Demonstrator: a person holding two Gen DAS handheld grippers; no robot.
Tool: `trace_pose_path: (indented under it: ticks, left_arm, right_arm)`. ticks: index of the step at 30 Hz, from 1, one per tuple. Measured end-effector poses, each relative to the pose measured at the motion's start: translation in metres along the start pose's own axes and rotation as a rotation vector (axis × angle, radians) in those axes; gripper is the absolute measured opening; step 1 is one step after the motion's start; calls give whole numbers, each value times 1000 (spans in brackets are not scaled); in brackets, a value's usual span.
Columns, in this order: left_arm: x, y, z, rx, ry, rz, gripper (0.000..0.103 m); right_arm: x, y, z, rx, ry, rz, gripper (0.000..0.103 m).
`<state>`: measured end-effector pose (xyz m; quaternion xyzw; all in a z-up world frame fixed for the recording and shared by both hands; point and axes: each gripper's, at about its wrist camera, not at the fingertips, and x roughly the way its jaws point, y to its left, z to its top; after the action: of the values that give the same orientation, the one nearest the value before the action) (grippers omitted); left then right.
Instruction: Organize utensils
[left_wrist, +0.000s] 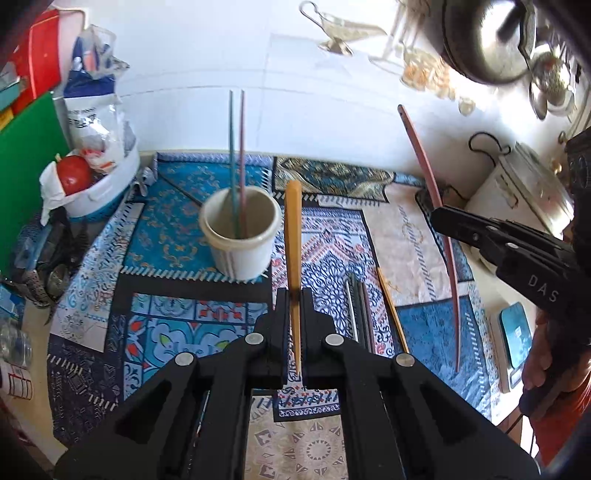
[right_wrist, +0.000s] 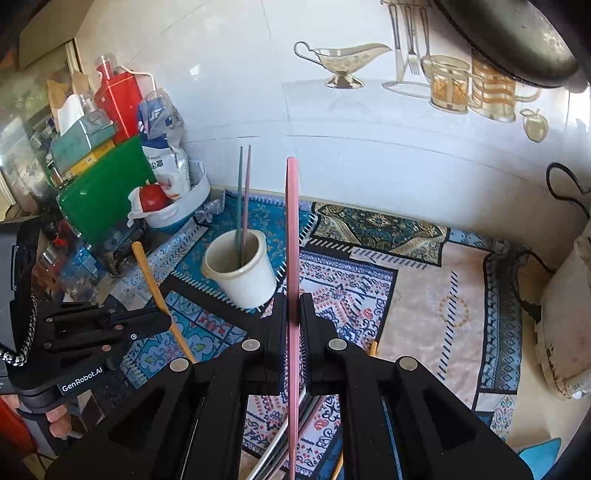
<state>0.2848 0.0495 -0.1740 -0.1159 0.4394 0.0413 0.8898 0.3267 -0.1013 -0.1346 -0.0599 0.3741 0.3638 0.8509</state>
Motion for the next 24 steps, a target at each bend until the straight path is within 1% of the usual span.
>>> trace_pose_path:
  ticks: [8, 11, 13, 16, 17, 18, 19, 21, 24]
  left_arm:
    - [-23, 27, 16, -58, -75, 17, 0]
    - [-24, 36, 21, -77, -80, 23, 0]
    - [-19, 44, 22, -92, -74, 53, 0]
    - [-4, 65, 18, -158, -29, 73, 3]
    - [3, 72, 16, -180, -4, 76, 8]
    - [11, 80, 14, -199, 24, 82, 11]
    - [20, 87, 11, -221, 49, 89, 12]
    - [40, 101, 2, -262, 114, 95, 19]
    - [70, 114, -15, -324, 213, 82, 19]
  right_arm:
    - [15, 24, 28, -58, -33, 55, 6]
    - [21, 31, 39, -69, -42, 75, 6]
    - [26, 33, 46, -75, -49, 86, 6]
    - [35, 38, 57, -87, -55, 105, 6]
    - [38, 38, 60, -92, -56, 112, 6]
    - [43, 40, 64, -97, -58, 118, 6]
    - [46, 40, 67, -103, -59, 123, 6]
    - [56, 43, 74, -114, -61, 130, 6]
    - [70, 45, 84, -123, -66, 142, 6]
